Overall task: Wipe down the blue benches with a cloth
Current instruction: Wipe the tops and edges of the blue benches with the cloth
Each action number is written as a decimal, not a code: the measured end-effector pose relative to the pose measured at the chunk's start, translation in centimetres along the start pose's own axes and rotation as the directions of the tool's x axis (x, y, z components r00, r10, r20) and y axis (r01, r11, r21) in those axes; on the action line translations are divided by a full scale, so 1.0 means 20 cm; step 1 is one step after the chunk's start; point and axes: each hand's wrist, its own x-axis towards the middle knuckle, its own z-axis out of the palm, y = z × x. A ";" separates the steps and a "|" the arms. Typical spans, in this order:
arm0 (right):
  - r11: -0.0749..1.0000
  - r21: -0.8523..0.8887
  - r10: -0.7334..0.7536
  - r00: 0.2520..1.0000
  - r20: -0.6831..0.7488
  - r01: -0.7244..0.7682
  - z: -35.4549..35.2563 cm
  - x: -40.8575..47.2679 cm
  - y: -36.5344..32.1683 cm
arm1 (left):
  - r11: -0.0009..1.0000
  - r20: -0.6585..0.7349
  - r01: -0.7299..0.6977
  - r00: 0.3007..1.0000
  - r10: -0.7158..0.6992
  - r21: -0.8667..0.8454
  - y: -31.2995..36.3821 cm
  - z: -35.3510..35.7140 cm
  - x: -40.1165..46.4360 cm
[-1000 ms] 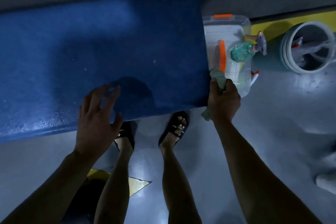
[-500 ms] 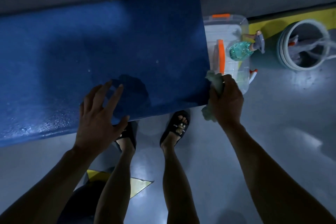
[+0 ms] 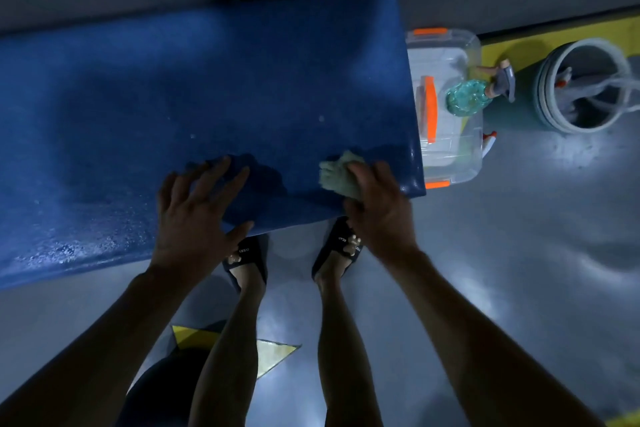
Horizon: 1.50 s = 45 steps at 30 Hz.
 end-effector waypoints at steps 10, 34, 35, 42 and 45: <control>0.816 0.100 0.566 0.751 -0.340 -0.570 0.07 0.03 0.04 | 1.000 0.029 -0.021 0.999 0.021 0.010 -0.03 -0.01 0.02; 0.965 0.037 0.260 0.961 -0.097 -0.258 0.37 -0.15 -0.51 | 0.999 0.019 -0.031 0.999 0.030 0.027 -0.07 0.01 0.05; 0.980 0.034 0.198 0.980 -0.034 -0.197 0.37 -0.16 -0.52 | 0.999 0.014 -0.031 0.999 0.031 0.029 -0.07 0.01 0.05; 0.970 -0.078 0.228 0.973 -0.046 -0.231 -0.03 -0.02 -0.01 | 0.999 0.005 -0.025 1.000 0.025 0.025 -0.08 0.02 0.03; 0.885 -0.071 0.441 0.876 -0.195 -0.461 -0.11 0.06 0.13 | 0.999 0.018 -0.006 1.000 0.006 0.033 -0.07 0.02 0.03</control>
